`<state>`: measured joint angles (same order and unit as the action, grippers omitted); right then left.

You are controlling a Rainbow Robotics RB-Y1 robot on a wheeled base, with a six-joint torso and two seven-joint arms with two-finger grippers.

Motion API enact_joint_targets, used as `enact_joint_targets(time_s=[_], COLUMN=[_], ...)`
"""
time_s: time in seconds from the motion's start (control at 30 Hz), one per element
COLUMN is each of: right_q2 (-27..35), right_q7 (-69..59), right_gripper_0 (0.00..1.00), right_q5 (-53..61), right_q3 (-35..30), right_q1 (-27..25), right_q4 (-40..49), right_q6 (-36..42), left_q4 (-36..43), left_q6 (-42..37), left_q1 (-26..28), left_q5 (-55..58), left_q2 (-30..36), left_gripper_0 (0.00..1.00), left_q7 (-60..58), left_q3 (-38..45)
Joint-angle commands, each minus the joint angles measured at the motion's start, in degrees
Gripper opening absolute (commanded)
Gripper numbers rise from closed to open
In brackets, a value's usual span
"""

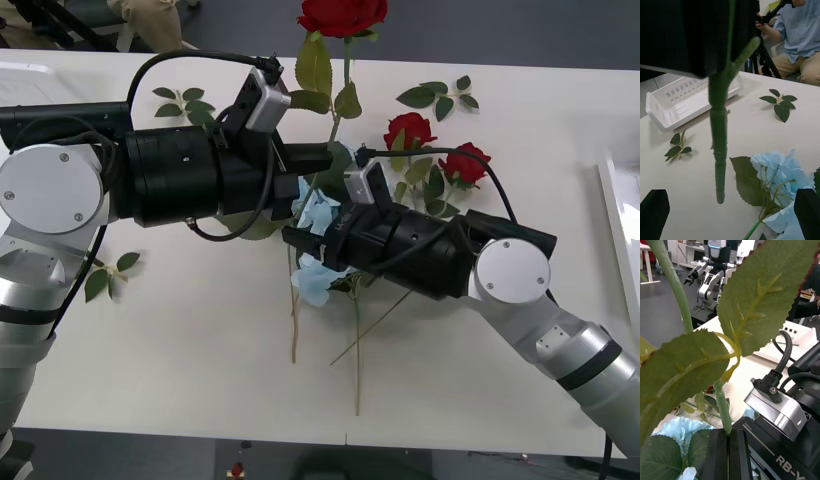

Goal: Put the red flowers into the right box and the blue flowers into the left box

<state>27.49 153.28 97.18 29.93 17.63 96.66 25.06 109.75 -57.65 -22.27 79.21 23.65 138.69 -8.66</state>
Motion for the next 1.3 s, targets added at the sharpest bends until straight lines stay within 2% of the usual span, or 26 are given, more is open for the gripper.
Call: enact_joint_targets(time_s=[0.03, 0.17, 0.2, 0.4, 0.53, 0.63, 1.3], right_q2=[-1.57, -1.92, -1.92, -2.27, -2.27, -2.36, -2.18], right_q7=[1.72, 1.72, 1.72, 1.72, 1.72, 1.72, 1.41], right_gripper_0=[0.93, 0.88, 0.83, 0.48, 0.17, 0.01, 0.00], right_q5=[0.29, 0.20, 0.20, 0.29, 0.29, 0.38, 0.38], right_q3=[-0.04, 0.22, 0.31, 0.31, 0.31, 0.31, 0.31], right_q1=[1.18, 1.27, 1.36, 1.36, 1.36, 1.36, 1.88], right_q4=[0.81, 0.72, 0.72, 0.81, 0.81, 0.81, 0.72], right_q6=[0.08, 0.08, 0.08, 0.16, 0.16, 0.08, 0.08], left_q4=[0.82, 0.82, 0.82, 0.82, 0.82, 0.82, 0.82], left_q6=[0.43, 0.43, 0.43, 0.43, 0.43, 0.43, 0.43], left_q1=[-1.90, -1.90, -1.90, -1.90, -1.90, -1.90, -1.90], left_q5=[0.15, 0.15, 0.15, 0.15, 0.15, 0.15, 0.15], left_q2=[-0.18, -0.18, -0.18, -0.18, -0.18, -0.18, -0.18], left_gripper_0=[0.00, 0.00, 0.00, 0.00, 0.00, 0.00, 0.00], left_q7=[4.40, 4.40, 4.40, 4.40, 4.40, 4.40, 4.40], left_q3=[-0.48, -0.48, -0.48, -0.48, -0.48, -0.48, -0.48])
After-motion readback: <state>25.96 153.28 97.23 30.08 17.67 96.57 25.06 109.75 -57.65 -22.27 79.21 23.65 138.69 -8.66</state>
